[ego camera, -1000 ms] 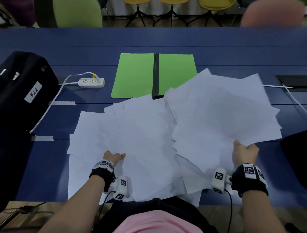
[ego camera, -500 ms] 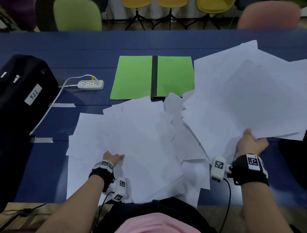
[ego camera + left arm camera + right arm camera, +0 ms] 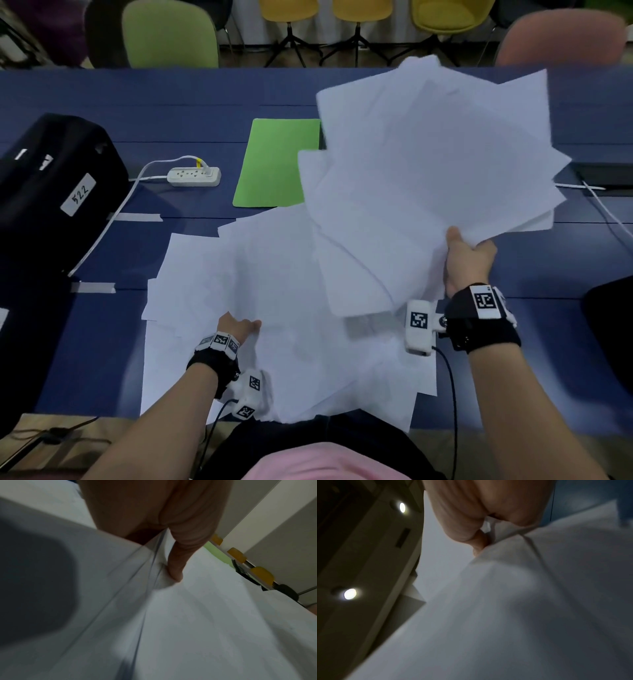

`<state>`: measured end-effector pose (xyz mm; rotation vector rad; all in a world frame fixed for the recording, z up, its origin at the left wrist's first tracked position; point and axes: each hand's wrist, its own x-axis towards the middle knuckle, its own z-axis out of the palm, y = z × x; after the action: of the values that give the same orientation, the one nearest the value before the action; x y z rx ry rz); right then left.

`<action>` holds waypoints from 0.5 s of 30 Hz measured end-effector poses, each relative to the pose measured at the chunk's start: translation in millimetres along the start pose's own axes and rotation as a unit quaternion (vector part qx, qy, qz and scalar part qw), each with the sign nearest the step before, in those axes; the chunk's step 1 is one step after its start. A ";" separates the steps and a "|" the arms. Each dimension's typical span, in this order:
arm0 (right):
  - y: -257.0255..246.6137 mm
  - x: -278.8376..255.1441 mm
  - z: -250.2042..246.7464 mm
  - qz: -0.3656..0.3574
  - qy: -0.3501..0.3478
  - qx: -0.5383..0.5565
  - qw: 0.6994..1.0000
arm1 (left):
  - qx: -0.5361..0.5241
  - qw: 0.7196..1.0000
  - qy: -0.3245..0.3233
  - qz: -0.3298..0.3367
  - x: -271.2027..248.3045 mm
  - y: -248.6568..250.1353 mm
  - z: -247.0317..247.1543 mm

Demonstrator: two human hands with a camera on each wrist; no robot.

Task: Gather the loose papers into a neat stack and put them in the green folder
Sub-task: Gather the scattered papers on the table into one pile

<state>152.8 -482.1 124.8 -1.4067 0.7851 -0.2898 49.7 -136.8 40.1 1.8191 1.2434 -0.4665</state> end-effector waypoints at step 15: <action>121.8 -49.2 -4.9 0.057 -0.259 -0.297 0.917 | -0.074 0.995 -0.056 0.038 11.7 -8.3 -5.4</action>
<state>82.2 -433.7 25.1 -1.8836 0.5205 0.4439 46.5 -124.7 31.3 1.6850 1.0998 -0.4174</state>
